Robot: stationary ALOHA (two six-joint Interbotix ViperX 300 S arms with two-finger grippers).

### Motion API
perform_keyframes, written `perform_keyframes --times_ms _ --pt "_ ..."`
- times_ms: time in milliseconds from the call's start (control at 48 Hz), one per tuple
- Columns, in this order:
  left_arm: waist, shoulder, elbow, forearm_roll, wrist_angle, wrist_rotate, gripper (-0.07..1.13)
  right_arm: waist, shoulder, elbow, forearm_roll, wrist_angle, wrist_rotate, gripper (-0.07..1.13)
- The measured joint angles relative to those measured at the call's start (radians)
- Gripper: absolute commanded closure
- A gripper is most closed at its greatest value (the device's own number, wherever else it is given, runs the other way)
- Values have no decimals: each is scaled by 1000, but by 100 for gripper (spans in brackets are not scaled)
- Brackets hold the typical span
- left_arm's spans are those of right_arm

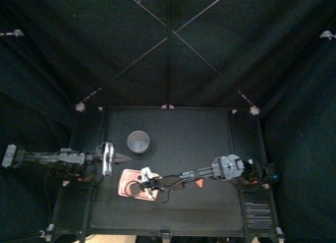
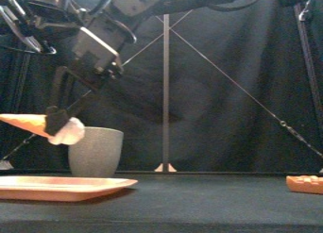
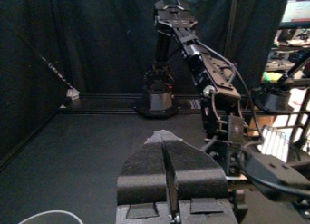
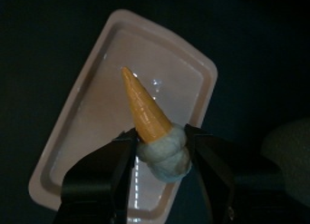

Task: Pick the ice cream then place it on the pink plate
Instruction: Drop ice cream on the pink plate and return to neutral

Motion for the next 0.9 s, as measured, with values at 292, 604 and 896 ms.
perform_keyframes --times_ms 292,604,896 --pt "0 -8 2 0 0 0 107 3 3 18 0 17 6 13" --pt "0 -8 3 0 0 0 107 -12 -115 118 -29 25 31 13" --pt "2 -8 2 0 2 0 107 -41 -417 376 -35 -135 46 13"
